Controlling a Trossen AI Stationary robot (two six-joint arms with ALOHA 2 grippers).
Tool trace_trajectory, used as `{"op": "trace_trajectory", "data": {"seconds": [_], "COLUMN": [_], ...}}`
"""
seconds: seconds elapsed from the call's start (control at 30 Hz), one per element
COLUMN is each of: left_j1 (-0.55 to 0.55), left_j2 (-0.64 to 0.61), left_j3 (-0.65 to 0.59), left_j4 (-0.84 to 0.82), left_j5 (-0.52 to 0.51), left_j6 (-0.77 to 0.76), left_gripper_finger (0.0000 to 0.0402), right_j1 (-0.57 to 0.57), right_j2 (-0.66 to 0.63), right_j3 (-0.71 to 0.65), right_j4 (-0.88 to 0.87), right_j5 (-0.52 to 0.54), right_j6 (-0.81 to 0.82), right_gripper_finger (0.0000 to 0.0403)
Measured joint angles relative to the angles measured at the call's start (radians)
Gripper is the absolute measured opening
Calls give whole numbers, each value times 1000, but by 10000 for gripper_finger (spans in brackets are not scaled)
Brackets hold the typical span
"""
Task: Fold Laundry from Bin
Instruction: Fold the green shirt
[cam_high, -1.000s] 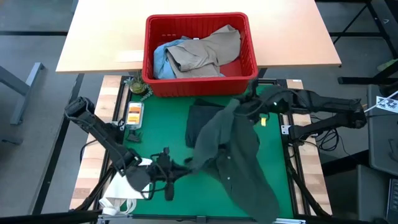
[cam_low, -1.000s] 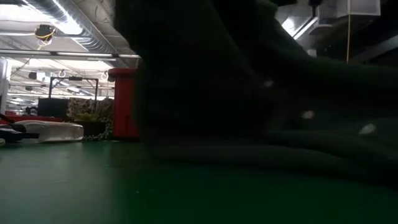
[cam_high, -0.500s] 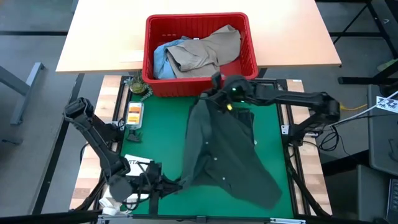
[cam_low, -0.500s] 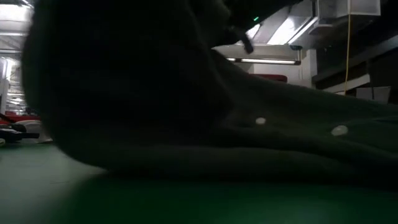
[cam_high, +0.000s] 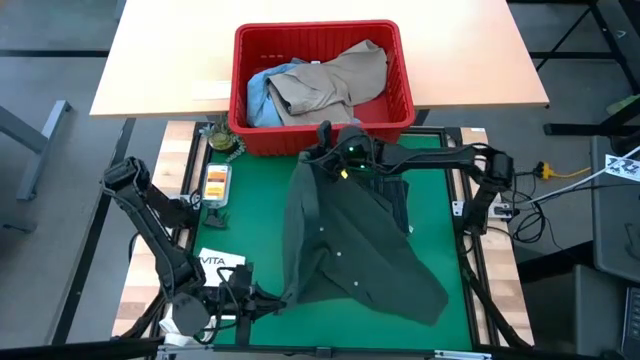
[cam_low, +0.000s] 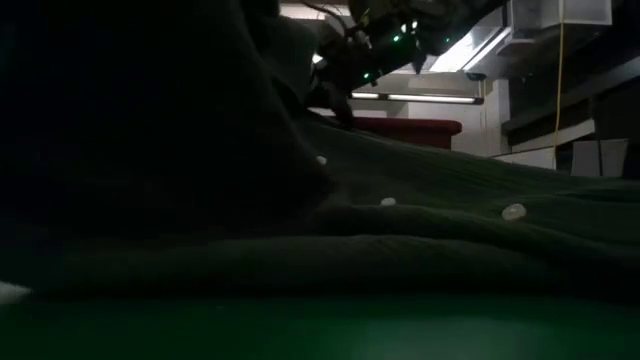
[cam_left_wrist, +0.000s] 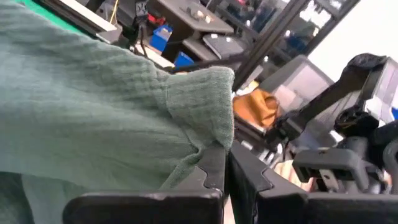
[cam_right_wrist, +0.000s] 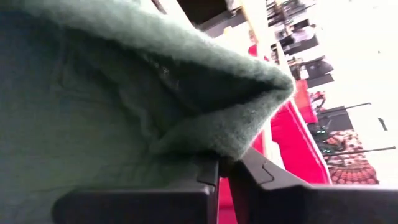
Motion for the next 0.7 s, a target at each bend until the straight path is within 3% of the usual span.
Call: {"op": "trace_trajectory", "data": {"seconds": [0.17, 0.43, 0.7], "left_j1": [0, 0, 0], "left_j2": [0, 0, 0], "left_j3": [0, 0, 0], "left_j4": [-66, -213, -254], "left_j5": [65, 79, 85], "left_j6": [-18, -149, -179], "left_gripper_finger": [0, 5, 9], "right_j1": [1, 0, 1], "right_j2": [60, 76, 76], "right_j3": [0, 0, 0], "right_j4": [117, 135, 135], "right_j5": [0, 11, 40], "right_j6": [0, 0, 1], "right_gripper_finger": [20, 43, 130]}}
